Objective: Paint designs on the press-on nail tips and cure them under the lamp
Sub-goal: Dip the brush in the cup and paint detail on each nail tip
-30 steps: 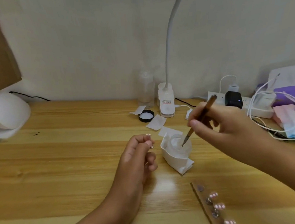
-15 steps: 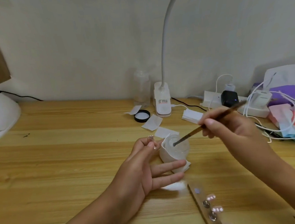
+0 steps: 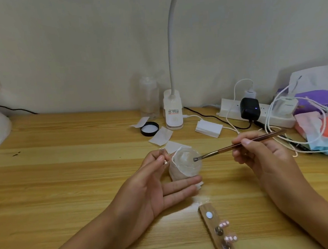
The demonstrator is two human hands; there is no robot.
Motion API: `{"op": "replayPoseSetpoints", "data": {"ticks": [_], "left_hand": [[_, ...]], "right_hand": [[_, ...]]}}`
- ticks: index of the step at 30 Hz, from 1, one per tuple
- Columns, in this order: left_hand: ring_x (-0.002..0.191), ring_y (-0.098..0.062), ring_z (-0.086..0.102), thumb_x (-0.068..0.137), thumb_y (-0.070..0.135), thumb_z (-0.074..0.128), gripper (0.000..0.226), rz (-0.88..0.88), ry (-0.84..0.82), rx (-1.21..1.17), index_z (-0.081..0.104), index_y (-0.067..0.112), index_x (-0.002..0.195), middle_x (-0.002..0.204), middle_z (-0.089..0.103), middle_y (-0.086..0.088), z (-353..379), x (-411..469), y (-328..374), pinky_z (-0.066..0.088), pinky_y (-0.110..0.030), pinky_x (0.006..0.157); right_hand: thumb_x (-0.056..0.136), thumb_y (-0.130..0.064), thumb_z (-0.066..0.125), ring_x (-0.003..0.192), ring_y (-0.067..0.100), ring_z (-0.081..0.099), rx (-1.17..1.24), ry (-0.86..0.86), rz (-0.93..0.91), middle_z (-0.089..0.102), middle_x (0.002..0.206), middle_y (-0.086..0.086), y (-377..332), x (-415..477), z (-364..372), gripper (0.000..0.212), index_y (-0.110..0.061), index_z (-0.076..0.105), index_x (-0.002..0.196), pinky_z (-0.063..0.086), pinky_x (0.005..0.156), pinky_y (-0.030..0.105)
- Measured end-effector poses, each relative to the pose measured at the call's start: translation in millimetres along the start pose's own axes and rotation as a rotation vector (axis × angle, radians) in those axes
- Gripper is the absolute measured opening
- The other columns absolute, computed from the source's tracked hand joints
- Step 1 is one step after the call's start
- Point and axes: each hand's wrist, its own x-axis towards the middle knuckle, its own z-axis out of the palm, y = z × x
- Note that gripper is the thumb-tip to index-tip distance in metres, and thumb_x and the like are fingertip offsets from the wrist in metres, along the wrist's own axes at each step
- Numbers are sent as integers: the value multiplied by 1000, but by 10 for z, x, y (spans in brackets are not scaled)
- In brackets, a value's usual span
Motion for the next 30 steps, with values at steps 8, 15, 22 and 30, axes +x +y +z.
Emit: {"op": "replayPoseSetpoints", "data": {"ticks": [8,15,22,30], "left_hand": [[115,-52,58,89,23,56,4,11,19,6,58,20,90,133,61,-11,23,-7,0,53,-47,93],[114,-52,58,89,22,56,3,16,15,19,58,19,88,132,62,-9,16,-6,1,54,-46,92],[114,-52,58,88,22,58,3,16,17,13,58,18,88,134,60,-11,8,0,-1,54,-46,91],[115,-53,57,88,22,58,4,14,10,16,59,18,87,139,56,-13,1,-2,0,53,-47,93]], "right_hand": [[99,-9,48,75,8,65,6,38,2,69,77,-2,63,36,-82,39,-29,76,82,54,67,18],[97,-15,53,73,7,64,188,42,-11,67,80,-3,79,47,-113,30,-24,75,79,54,66,19],[96,-14,53,78,10,63,143,4,-54,67,84,0,111,35,-108,24,-23,75,90,53,68,19],[96,-1,46,79,11,65,157,-12,-20,68,84,0,118,63,-89,40,-23,74,76,54,71,19]]}}
